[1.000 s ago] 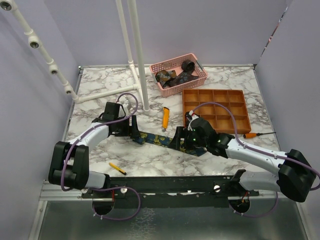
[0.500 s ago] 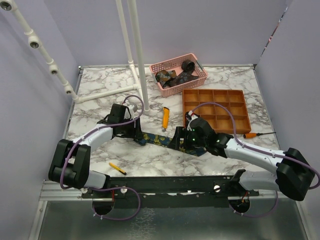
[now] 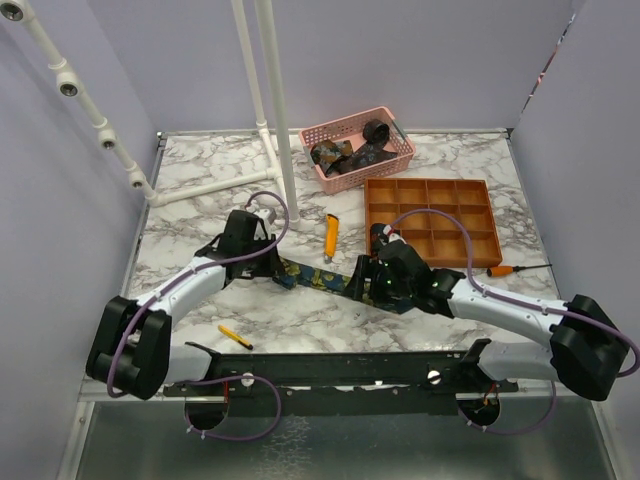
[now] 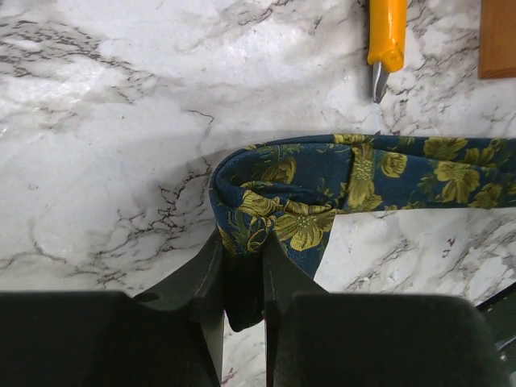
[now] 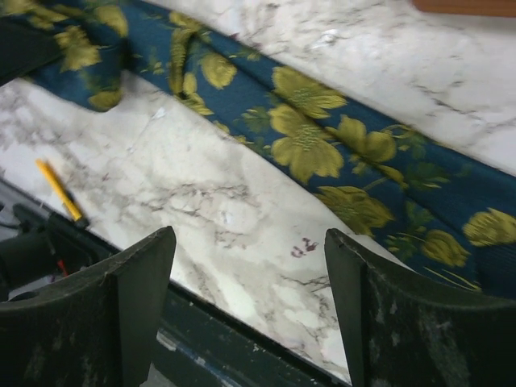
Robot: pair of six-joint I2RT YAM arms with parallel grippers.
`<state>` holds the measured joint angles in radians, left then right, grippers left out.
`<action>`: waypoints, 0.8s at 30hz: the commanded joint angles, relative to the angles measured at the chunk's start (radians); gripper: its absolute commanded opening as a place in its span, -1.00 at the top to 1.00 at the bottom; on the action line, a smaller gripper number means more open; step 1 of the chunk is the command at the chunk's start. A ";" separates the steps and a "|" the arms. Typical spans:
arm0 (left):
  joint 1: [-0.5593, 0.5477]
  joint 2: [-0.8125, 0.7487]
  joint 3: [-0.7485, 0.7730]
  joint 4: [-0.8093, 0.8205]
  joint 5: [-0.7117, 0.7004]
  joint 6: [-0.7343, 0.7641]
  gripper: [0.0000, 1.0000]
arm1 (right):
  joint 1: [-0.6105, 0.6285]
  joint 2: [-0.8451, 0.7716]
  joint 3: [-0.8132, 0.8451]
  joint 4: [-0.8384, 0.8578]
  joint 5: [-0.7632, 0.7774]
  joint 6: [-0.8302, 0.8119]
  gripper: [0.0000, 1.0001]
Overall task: Roll the ties
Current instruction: Roll the tie at the center of the board.
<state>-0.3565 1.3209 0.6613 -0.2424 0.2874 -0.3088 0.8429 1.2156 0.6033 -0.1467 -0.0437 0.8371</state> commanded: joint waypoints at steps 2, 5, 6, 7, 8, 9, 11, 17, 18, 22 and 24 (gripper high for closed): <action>-0.031 -0.144 -0.047 0.009 -0.136 -0.190 1.00 | -0.006 0.043 -0.012 -0.068 0.221 0.072 -0.54; -0.089 -0.191 -0.080 0.015 -0.214 -0.304 1.00 | -0.017 0.118 0.006 -0.059 0.251 0.065 -0.50; -0.112 -0.206 -0.091 0.014 -0.245 -0.337 1.00 | -0.021 0.154 0.018 -0.066 0.252 0.062 -0.48; -0.135 -0.218 -0.098 0.013 -0.273 -0.368 1.00 | -0.021 0.191 0.031 -0.069 0.249 0.056 -0.47; -0.157 -0.232 -0.106 0.011 -0.314 -0.398 1.00 | -0.021 0.222 0.039 -0.068 0.236 0.049 -0.44; -0.177 -0.243 -0.111 0.012 -0.346 -0.418 1.00 | -0.021 0.246 0.037 -0.059 0.222 0.045 -0.41; -0.213 -0.254 -0.103 -0.013 -0.414 -0.438 1.00 | -0.022 0.275 0.018 -0.039 0.196 0.047 -0.36; -0.290 -0.217 -0.051 -0.098 -0.574 -0.461 1.00 | -0.021 0.278 -0.049 -0.045 0.160 0.067 -0.26; -0.301 -0.208 -0.032 -0.130 -0.657 -0.476 1.00 | -0.021 0.219 -0.103 -0.086 0.151 0.090 -0.20; -0.302 -0.208 -0.012 -0.169 -0.740 -0.504 1.00 | -0.022 0.146 -0.164 -0.152 0.144 0.136 -0.15; -0.301 -0.203 -0.010 -0.169 -0.762 -0.522 1.00 | -0.021 0.123 -0.187 -0.165 0.123 0.149 -0.11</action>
<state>-0.6533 1.1118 0.6155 -0.3656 -0.3279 -0.7788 0.8215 1.3304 0.5198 -0.0601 0.1287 0.9466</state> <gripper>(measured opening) 0.190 0.567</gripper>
